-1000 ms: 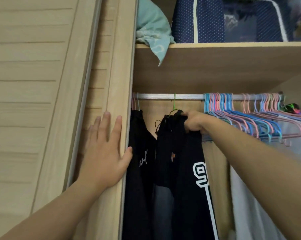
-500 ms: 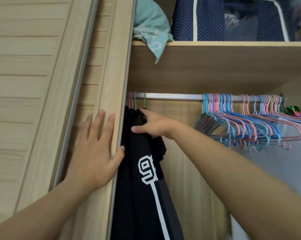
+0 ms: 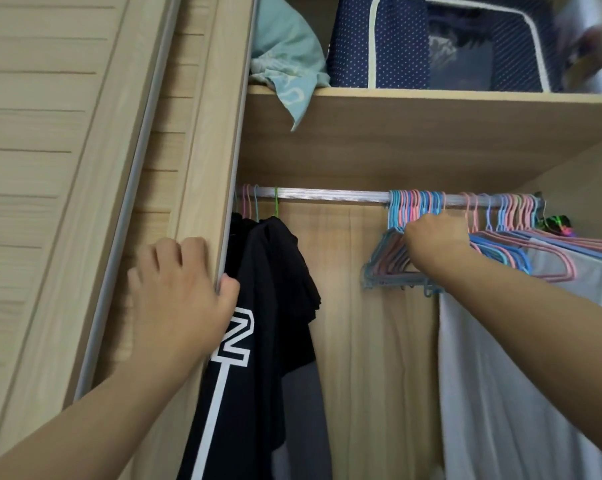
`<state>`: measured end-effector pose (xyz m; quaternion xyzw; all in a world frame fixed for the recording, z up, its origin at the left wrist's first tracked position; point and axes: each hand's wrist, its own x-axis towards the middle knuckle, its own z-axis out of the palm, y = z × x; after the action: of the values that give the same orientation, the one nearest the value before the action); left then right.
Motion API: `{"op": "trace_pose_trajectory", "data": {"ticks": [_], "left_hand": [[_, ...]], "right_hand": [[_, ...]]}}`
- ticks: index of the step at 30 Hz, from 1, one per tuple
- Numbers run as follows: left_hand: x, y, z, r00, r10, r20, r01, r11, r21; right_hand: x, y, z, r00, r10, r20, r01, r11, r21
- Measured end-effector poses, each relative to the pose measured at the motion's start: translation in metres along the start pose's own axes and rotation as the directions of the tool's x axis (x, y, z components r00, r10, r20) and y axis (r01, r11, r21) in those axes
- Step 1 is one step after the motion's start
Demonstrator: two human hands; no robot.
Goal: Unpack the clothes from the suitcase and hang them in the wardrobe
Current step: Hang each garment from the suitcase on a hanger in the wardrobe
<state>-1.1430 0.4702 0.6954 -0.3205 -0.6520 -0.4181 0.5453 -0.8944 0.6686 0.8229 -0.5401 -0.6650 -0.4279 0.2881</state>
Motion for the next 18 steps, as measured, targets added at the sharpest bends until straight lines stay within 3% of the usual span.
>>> {"op": "trace_pose_trajectory", "data": {"ticks": [9,18], "left_hand": [[0.0,-0.005,-0.001,0.997,0.072,0.003,-0.072,0.995,0.066],[0.0,-0.005,0.001,0.998,0.05,0.025,-0.053,0.991,0.121]], "right_hand": [[0.006,0.002,0.005,0.997,-0.004,-0.073,0.016,0.986,0.167],[-0.019,-0.012,-0.008,0.98,0.122,-0.155,-0.038,0.889,0.456]]}}
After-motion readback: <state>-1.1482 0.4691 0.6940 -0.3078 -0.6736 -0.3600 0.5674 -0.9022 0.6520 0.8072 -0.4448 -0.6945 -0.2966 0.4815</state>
